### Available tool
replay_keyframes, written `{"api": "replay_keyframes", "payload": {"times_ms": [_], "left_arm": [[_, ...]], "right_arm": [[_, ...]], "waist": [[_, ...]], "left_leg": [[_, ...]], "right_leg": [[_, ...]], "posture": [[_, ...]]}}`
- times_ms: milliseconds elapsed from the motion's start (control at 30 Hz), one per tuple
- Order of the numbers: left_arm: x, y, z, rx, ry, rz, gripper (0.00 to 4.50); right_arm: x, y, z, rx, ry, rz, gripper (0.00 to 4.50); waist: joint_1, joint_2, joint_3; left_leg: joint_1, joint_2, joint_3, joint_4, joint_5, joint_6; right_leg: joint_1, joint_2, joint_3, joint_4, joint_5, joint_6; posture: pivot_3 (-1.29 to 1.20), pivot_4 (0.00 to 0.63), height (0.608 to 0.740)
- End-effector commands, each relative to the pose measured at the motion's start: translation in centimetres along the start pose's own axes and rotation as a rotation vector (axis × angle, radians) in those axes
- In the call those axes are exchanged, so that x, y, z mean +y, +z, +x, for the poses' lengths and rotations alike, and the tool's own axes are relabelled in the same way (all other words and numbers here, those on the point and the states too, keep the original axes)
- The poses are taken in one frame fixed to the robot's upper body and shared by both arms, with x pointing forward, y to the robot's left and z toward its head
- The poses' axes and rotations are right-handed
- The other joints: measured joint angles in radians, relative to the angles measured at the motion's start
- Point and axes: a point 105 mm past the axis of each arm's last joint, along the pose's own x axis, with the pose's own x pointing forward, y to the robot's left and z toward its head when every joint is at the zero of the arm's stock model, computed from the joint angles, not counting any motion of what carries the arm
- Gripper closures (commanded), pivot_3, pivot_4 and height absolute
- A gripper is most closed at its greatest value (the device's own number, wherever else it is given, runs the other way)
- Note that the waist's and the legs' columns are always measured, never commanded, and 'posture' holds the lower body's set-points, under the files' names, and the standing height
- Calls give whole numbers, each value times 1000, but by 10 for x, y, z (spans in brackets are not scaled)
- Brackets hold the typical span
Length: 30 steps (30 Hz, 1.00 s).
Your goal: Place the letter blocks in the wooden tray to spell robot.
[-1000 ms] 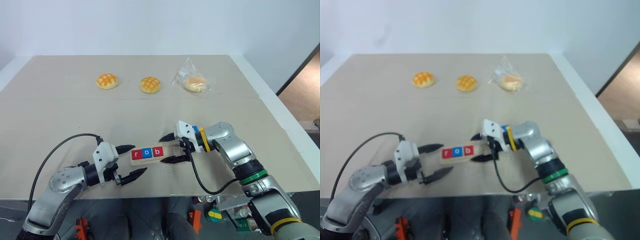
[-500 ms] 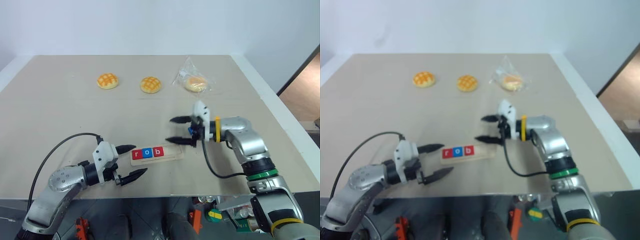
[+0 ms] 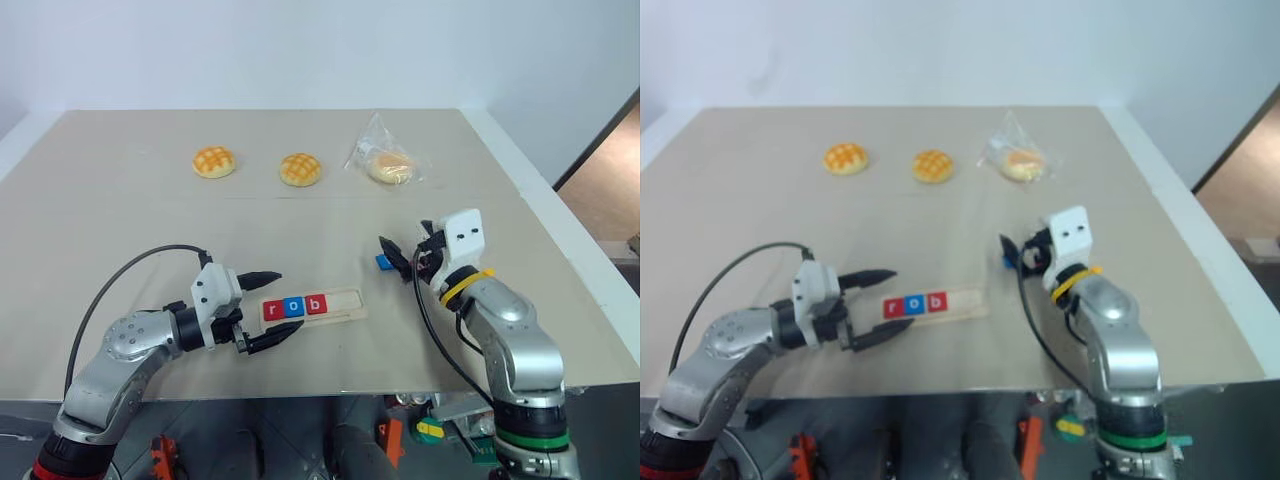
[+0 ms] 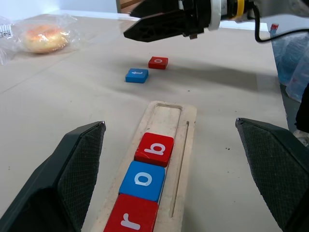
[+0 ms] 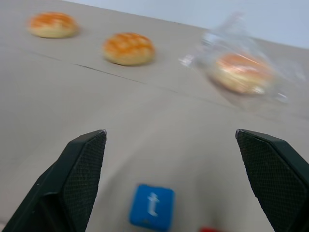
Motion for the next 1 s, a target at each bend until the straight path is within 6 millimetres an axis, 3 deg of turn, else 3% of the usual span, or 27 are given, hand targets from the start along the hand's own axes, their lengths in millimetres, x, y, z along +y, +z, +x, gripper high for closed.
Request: {"api": "replay_keyframes", "payload": {"times_ms": [33,267,667,700,933,967,1000], "left_arm": [[-5,7,7,-35,-32,36,0],[-6,15,13,-67,-59,21,0],[-6,14,17,-50,-73,19,0],[-6,14,18,-48,-73,20,0],[-7,11,18,-38,-67,20,0],[-8,11,18,-35,-67,20,0],[-8,10,18,-32,-68,20,0]], "right_arm": [[-26,-13,-18,23,-265,-3,59],[-28,-53,-23,109,-359,97,59],[-20,-68,-13,154,-358,155,59],[-19,-69,-13,158,-358,163,585],[-7,-74,-16,180,-354,193,2954],[-5,-74,-17,183,-349,192,3271],[-3,-74,-17,187,-346,196,3305]], "waist": [[2,0,0],[0,0,0],[1,0,0],[0,0,0],[1,0,0],[1,0,0],[1,0,0]], "left_leg": [[0,-1,0,0,0,0],[0,0,1,0,0,0],[0,-1,1,0,0,0],[0,-1,1,0,0,0],[0,-1,0,0,0,0],[0,-1,0,0,0,0],[0,-1,0,0,0,0]], "right_leg": [[0,0,0,0,0,0],[0,0,1,0,0,0],[0,0,1,0,0,0],[0,0,1,0,0,0],[1,-1,0,0,0,0],[1,-1,0,0,0,0],[1,-1,0,0,0,0]], "posture": [[0,150,740],[0,150,740],[0,150,740],[0,150,740],[0,150,740],[0,150,740],[0,150,740]]}}
